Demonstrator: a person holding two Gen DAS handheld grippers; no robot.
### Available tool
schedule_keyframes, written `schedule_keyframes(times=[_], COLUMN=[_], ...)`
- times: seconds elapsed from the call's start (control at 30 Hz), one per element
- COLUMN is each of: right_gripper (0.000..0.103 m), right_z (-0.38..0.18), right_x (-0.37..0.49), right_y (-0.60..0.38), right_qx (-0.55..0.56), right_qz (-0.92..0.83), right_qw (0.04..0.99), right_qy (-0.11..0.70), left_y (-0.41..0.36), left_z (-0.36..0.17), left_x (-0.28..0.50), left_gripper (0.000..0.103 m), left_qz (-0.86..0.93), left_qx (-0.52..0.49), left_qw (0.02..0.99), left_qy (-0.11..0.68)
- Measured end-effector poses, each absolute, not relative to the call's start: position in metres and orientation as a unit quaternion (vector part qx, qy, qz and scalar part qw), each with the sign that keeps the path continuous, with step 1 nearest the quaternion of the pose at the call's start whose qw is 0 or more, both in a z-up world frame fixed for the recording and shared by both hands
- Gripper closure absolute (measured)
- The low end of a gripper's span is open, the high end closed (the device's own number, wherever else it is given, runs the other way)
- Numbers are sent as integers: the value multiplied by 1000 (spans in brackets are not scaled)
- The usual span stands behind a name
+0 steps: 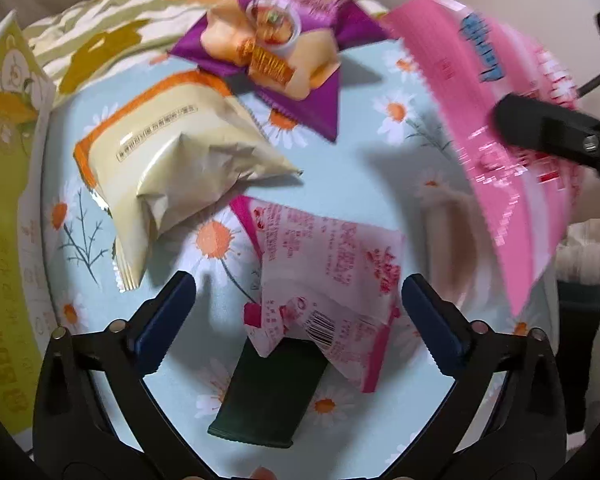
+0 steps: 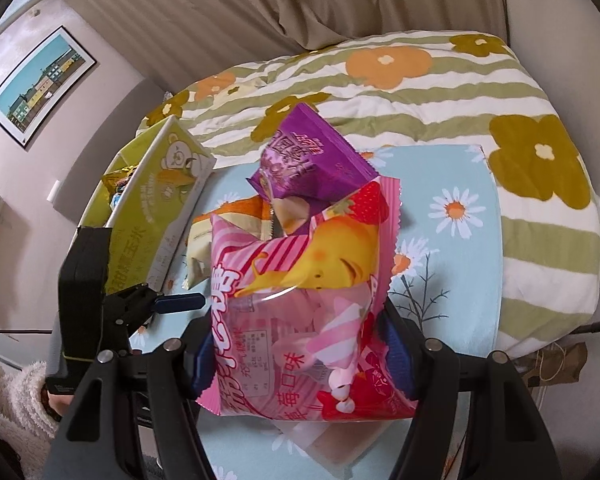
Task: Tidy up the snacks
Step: 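Grasp a pink-white packet with the left tool while the right tool grasps a pink bag, then lower both packets into the yellow box and open both tools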
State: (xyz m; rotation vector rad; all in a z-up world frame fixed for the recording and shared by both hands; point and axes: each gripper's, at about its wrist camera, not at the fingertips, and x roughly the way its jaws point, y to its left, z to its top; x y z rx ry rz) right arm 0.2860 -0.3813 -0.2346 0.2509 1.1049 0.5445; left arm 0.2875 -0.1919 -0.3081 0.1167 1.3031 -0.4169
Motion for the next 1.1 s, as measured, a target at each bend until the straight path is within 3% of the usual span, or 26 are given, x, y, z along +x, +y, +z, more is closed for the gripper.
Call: schedule_keyframes(times=[0.33, 0.37, 0.43, 0.63, 0.9, 1.1], right_gripper=[38, 38, 38, 38, 38, 38], right_z=[-239, -240, -240, -241, -227, -191], right_x=[288, 288, 288, 288, 282, 274], right_y=[-382, -383, -382, -379, -380, -387], right_qx=[121, 121, 121, 115, 114, 107], right_qz=[247, 246, 246, 243, 238, 239], right_qw=[809, 809, 808, 809, 819, 834], right_qy=[520, 520, 521, 523, 510, 486], left_y=[-211, -215, -221, -224, -216, -206], left_z=[-322, -322, -321, -311, -282, -228], left_x=[274, 271, 266, 264, 274, 276], left_gripper=[3, 7, 31, 53, 56, 56], left_qz=[-201, -205, -226, -234, -226, -218], left_qx=[122, 132, 135, 134, 121, 84], left_qw=[773, 775, 772, 778, 797, 826], left_qy=[589, 583, 578, 568, 547, 513])
